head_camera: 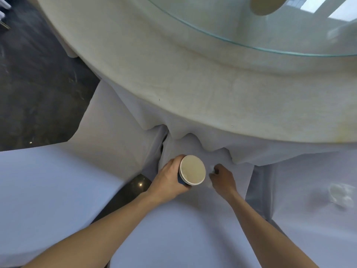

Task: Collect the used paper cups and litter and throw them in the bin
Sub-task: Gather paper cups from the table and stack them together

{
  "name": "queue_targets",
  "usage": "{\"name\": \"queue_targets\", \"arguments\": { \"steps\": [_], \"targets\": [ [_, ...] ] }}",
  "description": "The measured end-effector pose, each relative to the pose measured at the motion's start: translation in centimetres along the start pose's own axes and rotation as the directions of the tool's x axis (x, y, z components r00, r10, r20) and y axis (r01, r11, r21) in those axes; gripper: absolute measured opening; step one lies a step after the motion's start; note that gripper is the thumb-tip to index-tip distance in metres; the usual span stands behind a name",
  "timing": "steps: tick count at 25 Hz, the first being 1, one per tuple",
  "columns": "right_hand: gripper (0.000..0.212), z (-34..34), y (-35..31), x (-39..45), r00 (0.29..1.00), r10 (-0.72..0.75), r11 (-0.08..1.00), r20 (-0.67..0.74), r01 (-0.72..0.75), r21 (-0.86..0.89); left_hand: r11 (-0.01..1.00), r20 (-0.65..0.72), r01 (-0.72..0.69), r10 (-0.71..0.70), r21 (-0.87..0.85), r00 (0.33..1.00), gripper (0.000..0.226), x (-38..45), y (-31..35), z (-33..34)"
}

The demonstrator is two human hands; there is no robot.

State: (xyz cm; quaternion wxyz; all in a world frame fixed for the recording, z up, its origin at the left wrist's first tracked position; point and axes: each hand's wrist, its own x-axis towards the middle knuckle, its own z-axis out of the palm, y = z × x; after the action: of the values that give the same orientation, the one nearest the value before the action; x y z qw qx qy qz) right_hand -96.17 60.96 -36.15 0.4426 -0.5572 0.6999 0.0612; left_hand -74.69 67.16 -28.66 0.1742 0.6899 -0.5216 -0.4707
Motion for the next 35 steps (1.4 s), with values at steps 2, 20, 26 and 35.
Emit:
{"name": "queue_targets", "arguments": {
  "steps": [2, 20, 26, 35],
  "targets": [
    [0.018, -4.0, -3.3, -3.7, 0.997, 0.007, 0.936, -0.071, 0.018, 0.351, 1.0, 0.013, 0.0, 0.0, 0.021, 1.0, 0.086, -1.2, 2.1, -1.1],
    [0.012, -16.2, -21.5, -21.6, 0.904, -0.426, 0.895, -0.022, 0.418, -0.157, 0.985, -0.166, -0.153, 0.138, -0.076, 0.976, 0.083, -7.6, 15.2, -13.5],
    [0.025, -17.7, -25.4, -21.6, 0.884, -0.424, 0.901, 0.195, 0.434, -0.006, 0.971, -0.168, -0.237, 0.23, -0.025, 0.959, 0.093, -6.2, 16.4, -16.7],
    [0.019, -26.8, -27.4, -16.6, 0.853, -0.456, 0.886, -0.254, 0.461, -0.044, 0.957, -0.254, -0.212, 0.158, -0.2, 0.954, 0.087, -0.1, 19.4, -17.7]
  ]
}}
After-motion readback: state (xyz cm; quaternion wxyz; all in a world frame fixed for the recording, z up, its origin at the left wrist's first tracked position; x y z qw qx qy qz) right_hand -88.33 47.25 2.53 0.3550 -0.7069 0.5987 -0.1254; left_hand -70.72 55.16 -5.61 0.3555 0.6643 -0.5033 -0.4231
